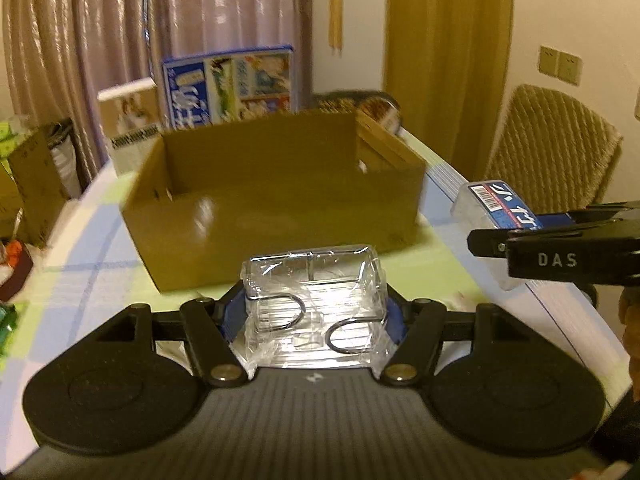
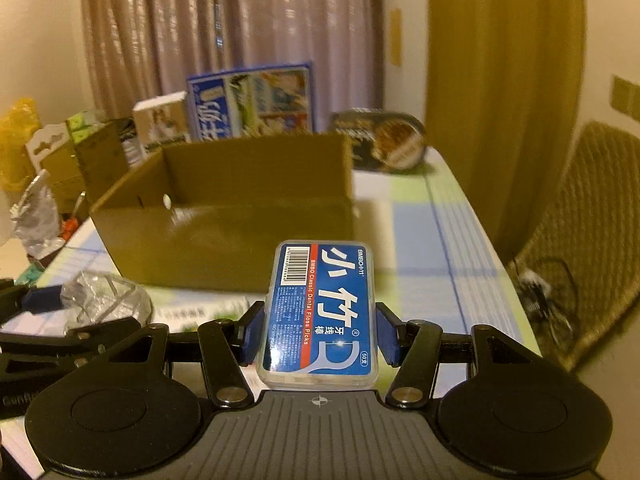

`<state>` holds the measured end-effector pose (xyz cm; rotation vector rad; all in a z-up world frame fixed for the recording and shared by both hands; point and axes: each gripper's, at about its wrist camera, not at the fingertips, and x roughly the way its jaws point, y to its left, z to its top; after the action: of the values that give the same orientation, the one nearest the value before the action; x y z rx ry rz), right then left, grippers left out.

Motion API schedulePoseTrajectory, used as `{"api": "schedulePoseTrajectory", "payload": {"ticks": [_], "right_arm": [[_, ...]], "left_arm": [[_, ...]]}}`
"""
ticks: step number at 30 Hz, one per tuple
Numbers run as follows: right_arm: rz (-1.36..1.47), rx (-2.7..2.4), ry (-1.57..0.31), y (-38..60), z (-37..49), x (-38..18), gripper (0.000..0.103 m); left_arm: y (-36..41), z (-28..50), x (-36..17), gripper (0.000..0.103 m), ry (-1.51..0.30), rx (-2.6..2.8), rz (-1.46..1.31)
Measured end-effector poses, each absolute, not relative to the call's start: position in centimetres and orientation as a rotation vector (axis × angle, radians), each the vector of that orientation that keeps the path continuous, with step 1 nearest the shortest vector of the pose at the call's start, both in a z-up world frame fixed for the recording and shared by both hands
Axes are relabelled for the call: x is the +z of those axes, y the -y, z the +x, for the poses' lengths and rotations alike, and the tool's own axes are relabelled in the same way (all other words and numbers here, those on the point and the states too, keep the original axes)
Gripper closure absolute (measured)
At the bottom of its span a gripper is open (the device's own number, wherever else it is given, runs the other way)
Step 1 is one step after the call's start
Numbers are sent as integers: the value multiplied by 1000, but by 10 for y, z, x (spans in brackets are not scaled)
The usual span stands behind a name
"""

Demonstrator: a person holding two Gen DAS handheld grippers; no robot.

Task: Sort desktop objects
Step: 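Carry the toothpick case and plastic tray over the cardboard box with both tools, then open both tools to drop the held items into the cardboard box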

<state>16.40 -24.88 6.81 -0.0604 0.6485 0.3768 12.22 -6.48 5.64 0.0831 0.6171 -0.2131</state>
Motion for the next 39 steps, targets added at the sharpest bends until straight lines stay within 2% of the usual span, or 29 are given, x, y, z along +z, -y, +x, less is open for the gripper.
{"api": "schedulePoseTrajectory", "payload": {"ticks": [13,27,39], "right_arm": [[-70,454,-626,188,266,85,49],[-90,468,-663,153,325,69,49],[-106,469,-683,144,336,58,49]], "left_arm": [[12,232,99,41,-533,-124,76],[-3,302,78,41,-563,-113,28],[-3,318,60,40,-591,-133,8]]}}
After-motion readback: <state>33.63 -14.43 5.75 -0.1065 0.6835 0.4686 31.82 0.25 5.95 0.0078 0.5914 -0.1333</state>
